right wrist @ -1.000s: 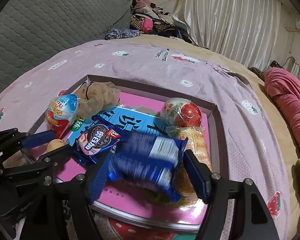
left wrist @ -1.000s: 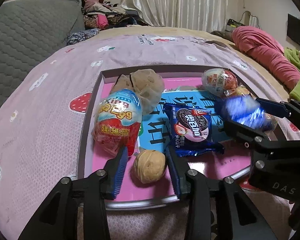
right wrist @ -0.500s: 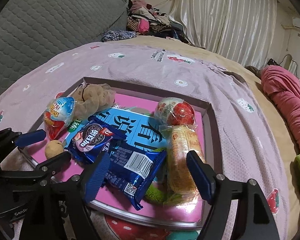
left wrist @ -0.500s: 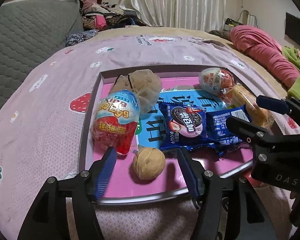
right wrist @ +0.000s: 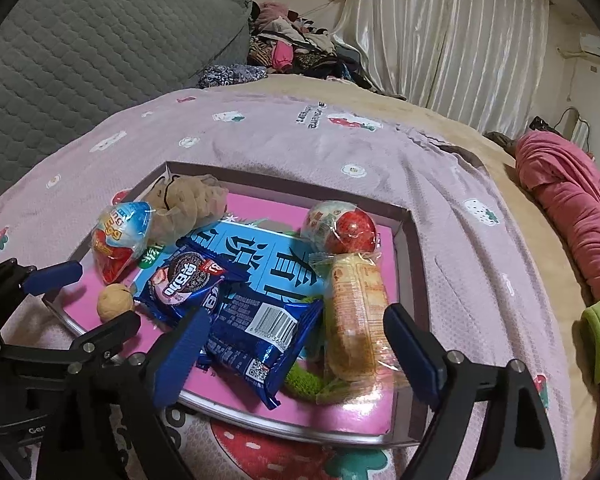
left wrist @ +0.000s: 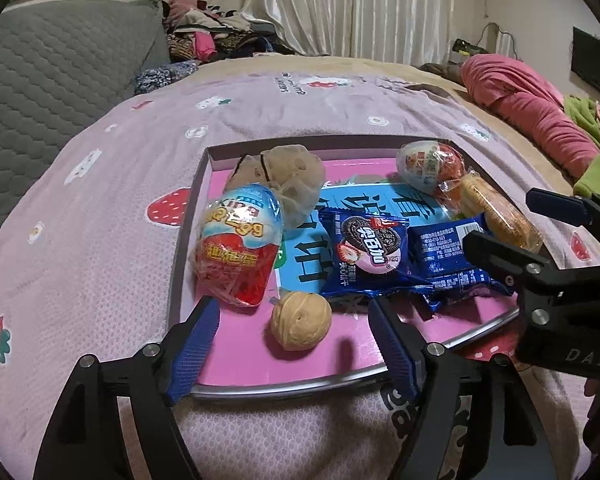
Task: Organize objects
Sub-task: 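Lower both grippers into the tray and open them to release walnut and pack, then raise both open tools up and away from the tray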
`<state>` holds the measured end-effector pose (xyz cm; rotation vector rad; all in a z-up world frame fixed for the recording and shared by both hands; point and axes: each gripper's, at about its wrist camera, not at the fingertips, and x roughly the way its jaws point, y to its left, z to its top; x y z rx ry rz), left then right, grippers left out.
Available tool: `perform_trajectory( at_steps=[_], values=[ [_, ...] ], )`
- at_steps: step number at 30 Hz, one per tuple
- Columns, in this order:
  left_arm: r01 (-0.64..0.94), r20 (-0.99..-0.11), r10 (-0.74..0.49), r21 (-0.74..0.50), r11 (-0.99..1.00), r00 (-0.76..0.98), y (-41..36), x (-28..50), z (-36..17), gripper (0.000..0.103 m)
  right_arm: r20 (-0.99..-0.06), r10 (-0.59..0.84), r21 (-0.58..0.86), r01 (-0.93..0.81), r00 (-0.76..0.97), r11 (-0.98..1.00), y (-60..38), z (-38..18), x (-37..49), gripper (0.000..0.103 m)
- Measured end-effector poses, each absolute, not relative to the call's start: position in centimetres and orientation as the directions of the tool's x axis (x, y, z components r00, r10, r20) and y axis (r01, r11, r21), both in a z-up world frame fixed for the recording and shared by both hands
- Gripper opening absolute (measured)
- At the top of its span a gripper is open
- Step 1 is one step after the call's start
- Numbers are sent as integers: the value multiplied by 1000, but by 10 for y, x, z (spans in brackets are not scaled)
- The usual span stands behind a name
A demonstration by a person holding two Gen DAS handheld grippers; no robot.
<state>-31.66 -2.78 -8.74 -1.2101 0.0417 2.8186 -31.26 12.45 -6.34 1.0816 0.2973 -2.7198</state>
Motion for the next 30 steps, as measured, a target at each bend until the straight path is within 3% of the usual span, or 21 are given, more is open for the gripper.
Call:
perform_trajectory(
  at_steps=[10,17,30],
  values=[
    [-57,-716,48,-12,-998,-696,-35,-310,-75,87,-703,-120,-78,244,-701,-967,130,-57,-305,98],
    [-41,-721,25,5,-999,-692,-41,-307,-73,102,-711,-133,-50,237,-691,-970,135,-56,-300,102],
    [7,-704,-26,30,-1000,-710,-59,-296,-51,102,-692,-152,-17,227,-706,-974,139,-33,-286,102]
  ],
)
